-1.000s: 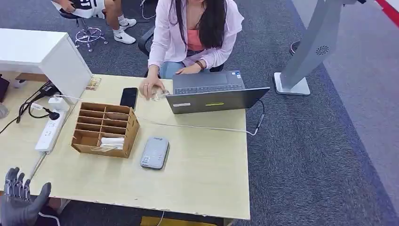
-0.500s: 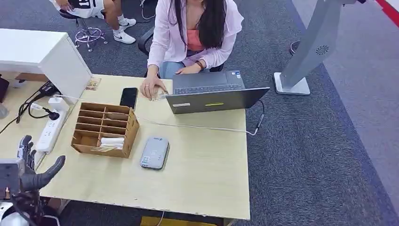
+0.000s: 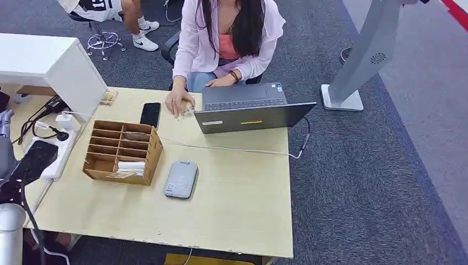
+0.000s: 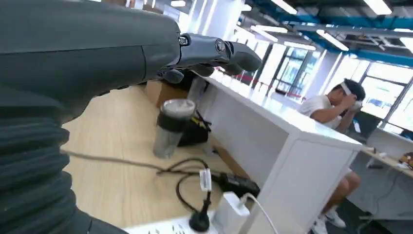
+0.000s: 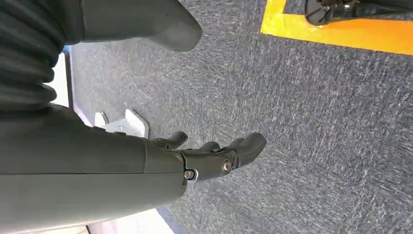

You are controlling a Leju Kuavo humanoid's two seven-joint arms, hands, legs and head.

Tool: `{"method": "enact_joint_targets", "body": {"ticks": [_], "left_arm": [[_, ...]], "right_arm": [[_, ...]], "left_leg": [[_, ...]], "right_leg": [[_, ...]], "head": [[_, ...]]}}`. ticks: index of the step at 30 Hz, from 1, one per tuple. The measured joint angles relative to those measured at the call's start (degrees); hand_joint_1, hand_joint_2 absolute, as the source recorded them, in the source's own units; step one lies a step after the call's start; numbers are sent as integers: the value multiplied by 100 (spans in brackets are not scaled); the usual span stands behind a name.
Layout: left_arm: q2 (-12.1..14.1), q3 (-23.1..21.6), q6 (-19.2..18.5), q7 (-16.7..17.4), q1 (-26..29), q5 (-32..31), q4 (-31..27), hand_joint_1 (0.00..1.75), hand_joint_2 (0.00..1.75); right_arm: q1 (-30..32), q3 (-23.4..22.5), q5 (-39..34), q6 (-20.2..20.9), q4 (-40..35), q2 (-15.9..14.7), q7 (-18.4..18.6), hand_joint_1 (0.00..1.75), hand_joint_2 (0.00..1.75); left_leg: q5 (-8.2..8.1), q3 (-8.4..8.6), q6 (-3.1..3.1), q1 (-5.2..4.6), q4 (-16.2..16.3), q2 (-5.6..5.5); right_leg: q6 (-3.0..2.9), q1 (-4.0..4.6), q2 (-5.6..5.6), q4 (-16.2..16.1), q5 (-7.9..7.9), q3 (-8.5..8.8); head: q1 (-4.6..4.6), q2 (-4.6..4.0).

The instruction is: Pass the card to the sensor for recognition and then transmit it.

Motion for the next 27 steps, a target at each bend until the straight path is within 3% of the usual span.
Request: {"method": "enact_joint_targets", "body": {"ticks": [8, 14, 17, 21, 27], "left_arm": [[228, -370, 475, 236, -397, -952, 33, 0, 175], [195, -812, 871, 420, -967, -1702, 544, 0, 175], [74, -1030, 1059, 505, -1260, -2028, 877, 0, 175], [-212, -1526, 1686, 831, -1790, -3040, 1635, 0, 175], [-437, -1758, 1775, 885, -2031, -3126, 2157, 0, 175]], "right_arm": [[-4, 2, 308, 55, 0, -17, 2, 0, 175], [-6, 0, 547, 147, 4, -37, 2, 0, 175], [-8, -2, 656, 153, 4, -42, 2, 0, 175], [-52, -9, 997, 236, 4, -55, 35, 0, 175], [-48, -20, 1051, 234, 9, -57, 50, 0, 175]], "left_leg": [[3, 0, 3, 0, 2, 1], [3, 1, 3, -2, 4, 2], [3, 0, 3, -3, 8, 3], [11, -11, 10, -3, 7, -12], [10, -11, 10, -4, 7, 5]], "right_leg": [[2, -3, 1, 0, 3, -1], [3, -4, 4, -1, 9, -3], [3, -3, 6, -1, 9, -8], [3, -4, -14, -1, 11, -2], [2, -2, 8, -1, 18, -10]], "head": [[0, 0], [0, 0], [-4, 0], [5, 0], [7, 0]]}}
